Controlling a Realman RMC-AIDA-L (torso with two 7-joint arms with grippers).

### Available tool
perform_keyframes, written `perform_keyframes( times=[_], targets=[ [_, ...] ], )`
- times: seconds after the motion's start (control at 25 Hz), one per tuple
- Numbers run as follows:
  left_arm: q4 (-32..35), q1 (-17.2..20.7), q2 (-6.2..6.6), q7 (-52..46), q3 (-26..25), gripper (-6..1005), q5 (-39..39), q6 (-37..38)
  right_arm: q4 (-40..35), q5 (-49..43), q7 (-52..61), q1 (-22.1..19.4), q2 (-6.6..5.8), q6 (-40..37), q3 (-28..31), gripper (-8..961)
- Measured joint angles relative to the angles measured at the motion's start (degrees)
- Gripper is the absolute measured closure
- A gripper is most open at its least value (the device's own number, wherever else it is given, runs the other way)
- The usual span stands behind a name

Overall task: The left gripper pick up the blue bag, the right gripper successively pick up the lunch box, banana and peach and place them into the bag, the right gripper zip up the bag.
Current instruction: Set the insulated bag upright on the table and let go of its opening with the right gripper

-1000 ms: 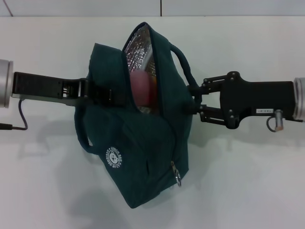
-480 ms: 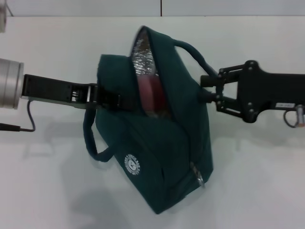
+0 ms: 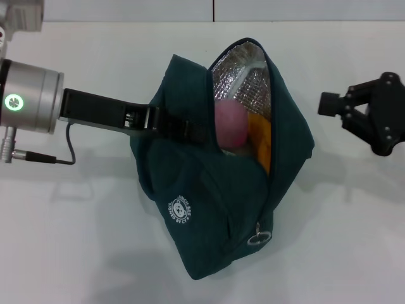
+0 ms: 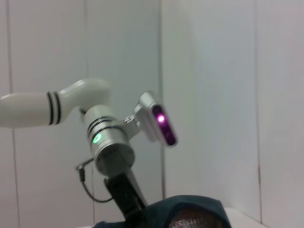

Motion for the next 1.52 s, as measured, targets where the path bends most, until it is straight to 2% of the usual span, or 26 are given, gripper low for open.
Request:
perform_keyframes(
  times=[0.32, 0.48, 0.68, 0.88, 1.12, 1.2, 1.52],
  targets=[
    [-0.6, 0.5, 0.12, 1.1, -0.3, 959, -0.1, 0.0, 1.1, 0.1, 1.3, -1.5, 0.78, -0.3, 3.5, 940],
    [-0.6, 0.9, 0.05, 1.5, -0.2, 958, -0.1, 0.0, 2.7, -1.3, 1.7, -1.5, 0.34, 0.0, 3.7, 926],
    [-1.2, 1.0, 0.0, 1.8, -0.3, 958, -0.1, -0.1, 3.6, -5.5, 1.0, -1.1, 0.32, 1.2, 3.5, 706],
    [-1.5, 1.0, -0.02, 1.9, -0.3, 958, -0.1, -0.2, 3.3, -9.7, 0.3, -0.6, 1.43, 3.6, 2.8, 602],
    [-1.5, 0.9, -0.02, 1.8, -0.2, 958, -0.1, -0.2, 3.4, -10.5, -0.3, -0.1, 1.57, 5.3, 1.6, 477],
    [-1.5, 0.8, -0.02, 1.8, -0.1, 958, -0.1, -0.2, 3.4, -10.5, -0.6, 0.1, 1.57, 5.6, 1.6, 441],
    [-1.5, 0.9, -0.02, 1.9, -0.1, 958, -0.1, -0.2, 3.0, -11.7, -0.8, 0.6, 1.46, 6.3, 1.6, 446]
  ],
)
